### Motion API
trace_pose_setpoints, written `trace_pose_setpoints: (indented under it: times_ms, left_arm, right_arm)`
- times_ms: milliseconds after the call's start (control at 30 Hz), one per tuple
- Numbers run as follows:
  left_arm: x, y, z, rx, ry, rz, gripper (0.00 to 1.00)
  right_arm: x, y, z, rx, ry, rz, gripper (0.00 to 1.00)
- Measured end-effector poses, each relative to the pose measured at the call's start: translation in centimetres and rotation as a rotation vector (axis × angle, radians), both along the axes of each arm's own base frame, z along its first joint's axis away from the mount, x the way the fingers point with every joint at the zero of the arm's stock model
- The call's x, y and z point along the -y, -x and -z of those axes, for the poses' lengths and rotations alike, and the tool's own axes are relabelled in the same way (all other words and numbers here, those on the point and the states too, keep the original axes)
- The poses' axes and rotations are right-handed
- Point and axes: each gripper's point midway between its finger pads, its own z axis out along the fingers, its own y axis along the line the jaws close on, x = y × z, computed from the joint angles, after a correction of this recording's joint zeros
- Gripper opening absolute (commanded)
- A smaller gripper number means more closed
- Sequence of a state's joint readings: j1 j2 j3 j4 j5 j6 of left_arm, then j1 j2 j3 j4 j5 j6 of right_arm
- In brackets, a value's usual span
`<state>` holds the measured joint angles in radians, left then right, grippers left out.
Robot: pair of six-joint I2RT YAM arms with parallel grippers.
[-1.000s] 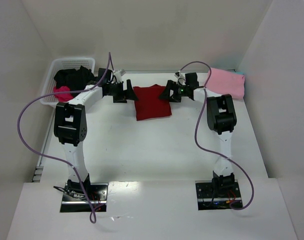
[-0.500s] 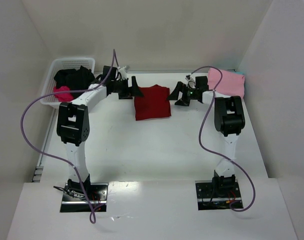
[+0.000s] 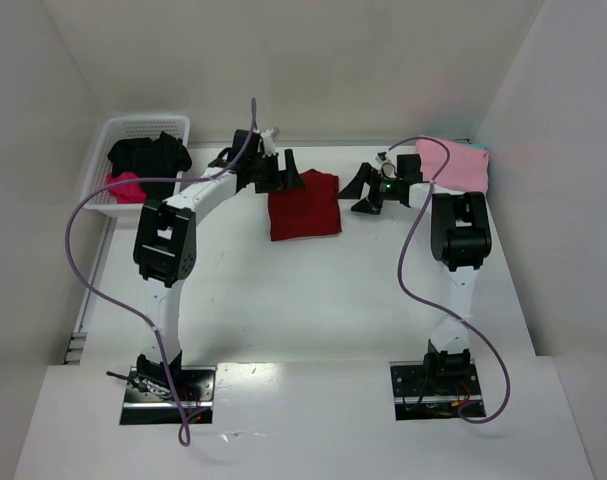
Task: Fold and stack the t-shirts
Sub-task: Put the neatly folded tshirt into the corner of the board with the right arm
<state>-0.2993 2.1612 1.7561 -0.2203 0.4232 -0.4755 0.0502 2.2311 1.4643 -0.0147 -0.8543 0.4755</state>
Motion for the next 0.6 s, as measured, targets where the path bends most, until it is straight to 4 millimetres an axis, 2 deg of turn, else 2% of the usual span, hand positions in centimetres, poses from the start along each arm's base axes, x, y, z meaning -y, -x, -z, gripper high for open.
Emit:
trace_pose_setpoints:
  times_ms: [200, 300, 433, 600]
  left_arm:
    - [1.4, 0.2, 1.5, -0.039, -0.034, -0.041, 0.98]
    - [0.7, 0.1, 2.2, -0.061, -0.042, -0.086, 0.98]
    - [-0.7, 0.5, 4.1, -0.124, -0.047, -0.146, 0.98]
    - [-1.9, 0.5, 5.1, -0.173, -0.037, -0.196, 0.98]
  right_arm:
    - [-2.0, 0.1, -0.1, -0.038, -0.056, -0.033, 1.00]
    - [-3.2, 0.2, -0.1, -0.047, -0.064, -0.049, 1.00]
    - [-4.5, 0.5, -0.1, -0.054, -0.068, -0.071, 1.00]
    - [-4.8, 0.4, -0.1, -0.062, -0.077, -0.074, 1.00]
